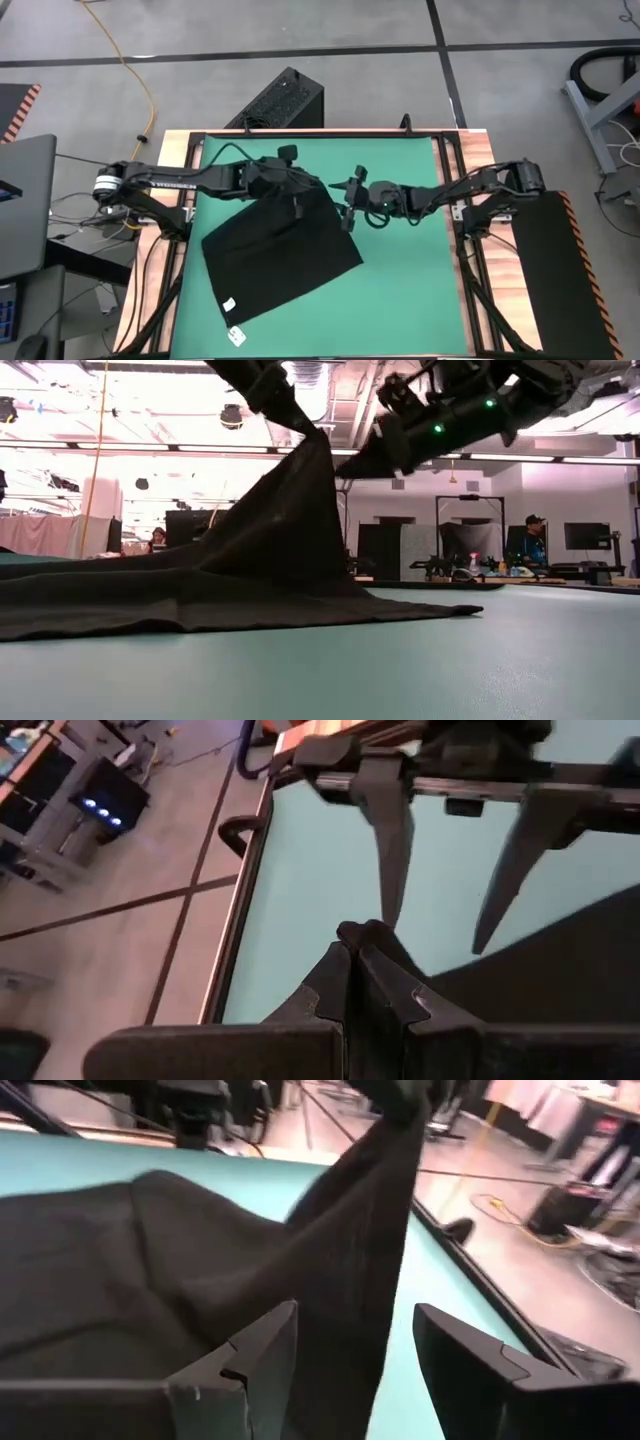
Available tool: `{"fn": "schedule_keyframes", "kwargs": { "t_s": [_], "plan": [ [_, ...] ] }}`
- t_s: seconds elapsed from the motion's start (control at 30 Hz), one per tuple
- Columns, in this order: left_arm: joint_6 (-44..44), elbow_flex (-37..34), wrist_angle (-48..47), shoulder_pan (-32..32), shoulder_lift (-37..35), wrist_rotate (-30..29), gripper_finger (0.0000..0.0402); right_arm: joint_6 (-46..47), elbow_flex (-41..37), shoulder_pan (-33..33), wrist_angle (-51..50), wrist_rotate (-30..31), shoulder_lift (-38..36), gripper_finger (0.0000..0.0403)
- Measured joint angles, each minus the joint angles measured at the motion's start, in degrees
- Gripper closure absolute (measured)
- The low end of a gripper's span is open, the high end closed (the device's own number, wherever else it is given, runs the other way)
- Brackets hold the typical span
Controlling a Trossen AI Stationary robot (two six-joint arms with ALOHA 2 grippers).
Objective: Roll towel
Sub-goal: Fold the brown towel
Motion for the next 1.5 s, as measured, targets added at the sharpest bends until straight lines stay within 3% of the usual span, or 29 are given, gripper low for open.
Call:
{"fn": "schedule_keyframes", "kwargs": {
  "t_s": [0.5,0.6,0.77,0.83,0.93,1.07,1.13,1.4,1.5],
  "plan": [
    [-0.28,0.0,2.99,0.01,0.59,3.82,0.0401,-0.54,3.7,-2.28,-0.66,-9.05,0.0,0.0193],
    [-1.11,0.0,4.1,0.02,0.86,6.65,0.0401,-0.4,3.7,-2.37,-0.7,-9.08,0.0,0.0234],
    [-2.63,0.0,3.94,0.0,0.94,7.74,0.0401,-0.65,3.7,-2.36,-1.24,-9.08,0.0,0.0378],
    [-3.48,0.0,3.8,-0.02,0.94,7.77,0.0401,-0.84,3.7,-1.85,-1.28,-9.01,0.0,0.0389],
    [-2.21,0.0,1.01,-0.02,0.81,6.79,0.0399,-1.07,3.7,-0.21,-2.2,-5.43,0.0,0.0396],
    [0.8,0.0,-9.14,0.3,-0.38,-2.75,0.0375,-1.82,3.71,2.43,-7.91,2.49,-0.07,0.0398],
    [0.05,0.0,-13.03,1.39,-1.46,-4.11,0.0356,-1.17,3.7,3.91,-11.06,5.25,-0.07,0.0399],
    [-12.68,-1.26,-22.77,6.57,-2.34,9.58,0.0292,5.02,3.66,13.45,-21.88,15.22,-0.15,0.04],
    [-13.65,-4.08,-24.43,7.23,-2.34,11.17,0.0286,11.64,3.66,17.57,-28.81,17.99,-0.15,0.04]
  ]
}}
